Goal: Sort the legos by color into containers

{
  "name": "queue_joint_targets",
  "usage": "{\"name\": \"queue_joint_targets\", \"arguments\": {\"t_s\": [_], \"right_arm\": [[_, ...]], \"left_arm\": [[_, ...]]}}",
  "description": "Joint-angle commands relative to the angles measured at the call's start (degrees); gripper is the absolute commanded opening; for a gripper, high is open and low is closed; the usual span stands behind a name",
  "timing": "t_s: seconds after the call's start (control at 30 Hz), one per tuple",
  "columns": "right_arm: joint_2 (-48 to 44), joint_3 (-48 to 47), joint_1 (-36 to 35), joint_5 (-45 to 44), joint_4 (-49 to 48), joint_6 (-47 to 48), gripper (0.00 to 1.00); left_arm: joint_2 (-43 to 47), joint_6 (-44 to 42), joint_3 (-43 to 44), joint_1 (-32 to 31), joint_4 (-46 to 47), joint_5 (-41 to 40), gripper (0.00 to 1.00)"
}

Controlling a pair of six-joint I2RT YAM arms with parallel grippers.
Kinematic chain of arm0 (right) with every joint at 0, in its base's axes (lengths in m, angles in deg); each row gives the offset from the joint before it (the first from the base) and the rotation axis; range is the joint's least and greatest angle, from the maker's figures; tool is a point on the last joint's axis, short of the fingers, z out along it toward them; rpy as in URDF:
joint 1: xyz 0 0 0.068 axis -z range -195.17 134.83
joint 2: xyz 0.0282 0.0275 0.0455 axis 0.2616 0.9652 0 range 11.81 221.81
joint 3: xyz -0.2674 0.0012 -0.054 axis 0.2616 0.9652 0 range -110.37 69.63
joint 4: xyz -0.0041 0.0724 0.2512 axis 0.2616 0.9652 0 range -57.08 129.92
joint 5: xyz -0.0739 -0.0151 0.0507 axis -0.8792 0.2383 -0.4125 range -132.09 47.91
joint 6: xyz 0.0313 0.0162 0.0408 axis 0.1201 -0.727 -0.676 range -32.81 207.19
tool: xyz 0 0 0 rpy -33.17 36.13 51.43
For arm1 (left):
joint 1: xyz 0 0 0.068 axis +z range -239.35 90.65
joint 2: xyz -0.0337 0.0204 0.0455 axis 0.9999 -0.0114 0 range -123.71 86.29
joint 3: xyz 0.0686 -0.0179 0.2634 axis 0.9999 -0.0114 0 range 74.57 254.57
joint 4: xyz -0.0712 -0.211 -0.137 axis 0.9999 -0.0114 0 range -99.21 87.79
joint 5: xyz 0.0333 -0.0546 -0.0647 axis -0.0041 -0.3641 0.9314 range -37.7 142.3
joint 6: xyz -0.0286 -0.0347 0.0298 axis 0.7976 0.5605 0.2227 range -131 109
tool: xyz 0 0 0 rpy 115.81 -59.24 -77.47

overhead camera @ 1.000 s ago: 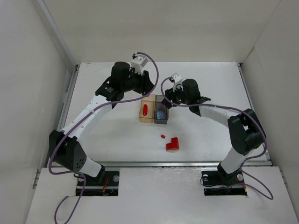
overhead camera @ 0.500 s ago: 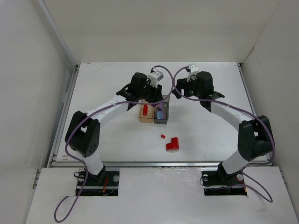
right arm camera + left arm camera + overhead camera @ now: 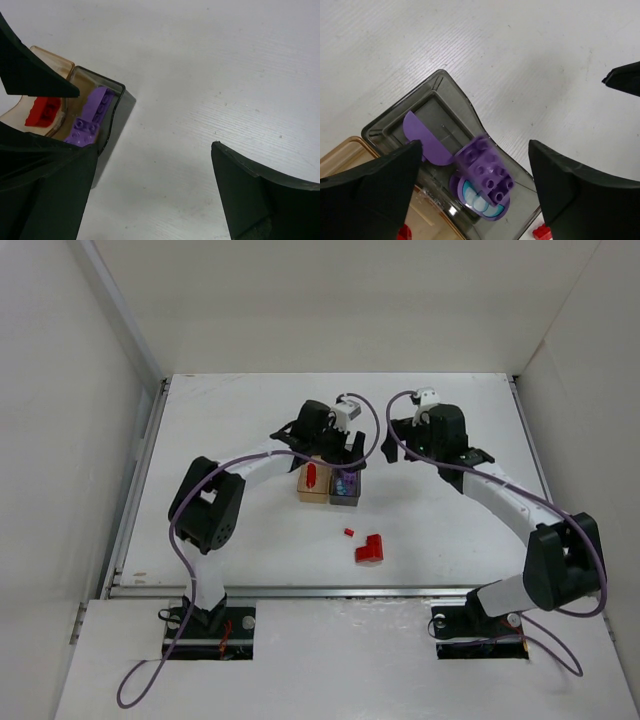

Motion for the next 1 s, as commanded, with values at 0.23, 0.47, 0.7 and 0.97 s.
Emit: {"name": "queue_joint_targets", "arguments": {"t_s": [0.23, 0.47, 0.7, 0.97], "right_arm": [[-7.15, 1.22, -0.05, -2.51, 3.76, -0.5, 1.0], [-13.92, 5.44, -1.8, -1.46, 7.45, -1.65, 1.0], [-18.75, 8.26, -5.66, -0.75, 8.69, -1.65, 0.98], [-22.71, 12.03, -7.43, 0.57, 8.69, -1.65, 0.95]], "left_arm": [[8.23, -3.67, 2.74, -0.08, -3.19, 1.86, 1.0], [21.32, -34.38, -4.0, -2.45, -8.64, 7.64, 1.0], [22.14, -73.54, -5.7, -8.42, -35.51, 14.94, 0.91], [8.0, -81.64, -1.13, -13.44, -44.42, 13.29, 0.65]]}}
